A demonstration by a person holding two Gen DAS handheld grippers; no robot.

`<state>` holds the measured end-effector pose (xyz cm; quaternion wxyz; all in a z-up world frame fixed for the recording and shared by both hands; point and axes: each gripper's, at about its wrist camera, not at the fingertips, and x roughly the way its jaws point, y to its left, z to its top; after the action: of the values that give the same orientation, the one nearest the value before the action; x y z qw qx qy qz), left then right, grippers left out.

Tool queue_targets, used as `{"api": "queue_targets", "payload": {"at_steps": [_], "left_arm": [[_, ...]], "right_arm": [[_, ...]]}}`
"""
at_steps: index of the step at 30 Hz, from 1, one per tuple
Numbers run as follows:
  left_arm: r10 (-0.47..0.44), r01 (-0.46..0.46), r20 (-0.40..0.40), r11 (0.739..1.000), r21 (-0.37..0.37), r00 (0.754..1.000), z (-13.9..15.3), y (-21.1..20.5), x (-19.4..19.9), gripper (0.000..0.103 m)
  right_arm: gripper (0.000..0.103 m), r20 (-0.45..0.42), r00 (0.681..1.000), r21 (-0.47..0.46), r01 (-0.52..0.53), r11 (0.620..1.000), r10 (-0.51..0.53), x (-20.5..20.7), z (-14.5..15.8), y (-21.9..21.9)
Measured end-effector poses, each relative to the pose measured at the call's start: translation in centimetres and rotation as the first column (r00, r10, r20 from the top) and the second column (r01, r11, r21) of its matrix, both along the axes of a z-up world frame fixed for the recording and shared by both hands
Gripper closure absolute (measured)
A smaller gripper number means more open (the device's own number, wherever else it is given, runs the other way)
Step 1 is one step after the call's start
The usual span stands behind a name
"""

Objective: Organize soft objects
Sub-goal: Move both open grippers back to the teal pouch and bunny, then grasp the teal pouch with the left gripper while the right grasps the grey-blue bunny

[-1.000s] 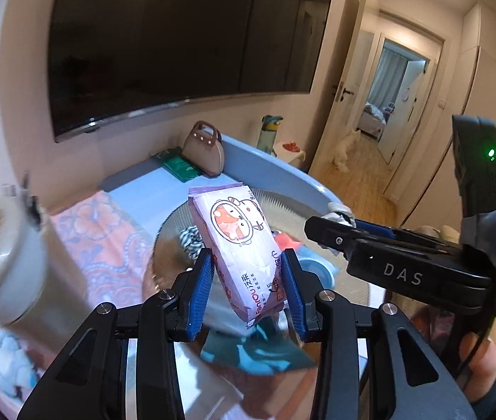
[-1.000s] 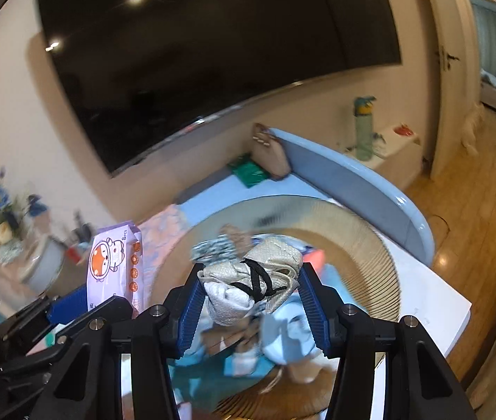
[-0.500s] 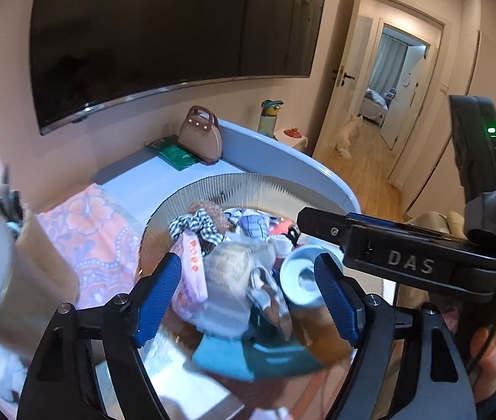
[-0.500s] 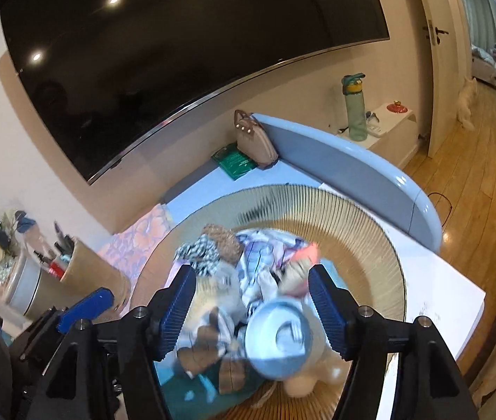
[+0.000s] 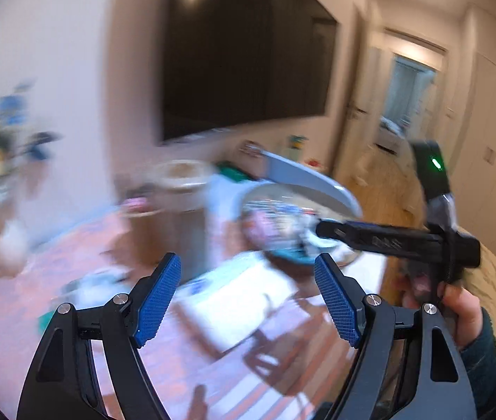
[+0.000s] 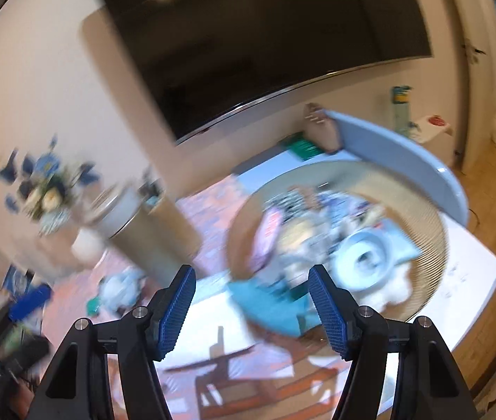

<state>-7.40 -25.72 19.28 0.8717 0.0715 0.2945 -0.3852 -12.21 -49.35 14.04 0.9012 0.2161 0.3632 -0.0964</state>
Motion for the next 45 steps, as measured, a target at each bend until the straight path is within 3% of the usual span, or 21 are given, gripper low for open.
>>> {"api": "queue_targets", "payload": {"at_steps": [3,5,7,9,14,17,23,26,30,37,45], "left_arm": [[0.136,-0.136,0.02,0.991,0.002,0.99,0.7,5.8,0.5,0.026],[0.231,-0.231,0.019,0.973,0.008,0.973,0.5,9.8,0.8,0.026],[0.29,-0.29,-0.011,0.957,-0.015,0.957,-0.4,13.2,1.1,0.026],[0.356,-0.356,-0.049,0.934,0.001,0.933,-2.6,15.8,1.9,0.026],[0.481,-0.465,-0.094,0.872,0.155,0.871,-9.9,19.0,4.6,0.026],[0.521,-0.498,-0.119,0.849,0.179,0.845,-13.1,20.0,5.8,0.026],[0.555,-0.527,-0.178,0.83,0.185,0.812,-17.2,20.7,7.3,0.026],[0.569,-0.542,-0.173,0.821,0.183,0.804,-17.3,20.7,7.5,0.026],[0.59,-0.56,-0.164,0.805,0.194,0.791,-17.4,20.7,7.5,0.026],[0.6,-0.569,-0.158,0.797,0.202,0.785,-17.5,20.8,7.6,0.026],[0.606,-0.574,-0.166,0.792,0.207,0.778,-17.7,21.1,7.9,0.026]], "right_arm": [[0.034,0.006,0.994,-0.001,-0.109,0.994,0.109,0.5,-0.2,4.8],[0.016,0.027,0.984,0.01,-0.174,0.985,0.174,1.1,-0.6,8.2],[0.012,0.05,0.965,0.027,-0.259,0.966,0.257,2.0,-1.7,12.1],[0.012,0.038,0.945,0.031,-0.327,0.944,0.326,2.9,-3.0,15.2],[0.012,-0.033,0.9,-0.028,-0.436,0.9,0.435,6.5,-7.9,21.9],[0.012,-0.066,0.875,-0.052,-0.483,0.874,0.479,8.8,-10.6,24.1],[0.012,-0.125,0.866,-0.068,-0.495,0.866,0.485,11.8,-14.1,25.2],[0.012,-0.165,0.868,-0.008,-0.476,0.88,0.468,12.6,-15.4,24.3],[0.01,-0.135,0.875,0.038,-0.464,0.885,0.465,12.4,-15.5,23.4],[0.004,-0.191,0.86,-0.052,-0.49,0.87,0.473,12.3,-15.6,25.2],[0.003,-0.178,0.864,-0.04,-0.484,0.874,0.47,12.1,-15.7,24.9]]}}
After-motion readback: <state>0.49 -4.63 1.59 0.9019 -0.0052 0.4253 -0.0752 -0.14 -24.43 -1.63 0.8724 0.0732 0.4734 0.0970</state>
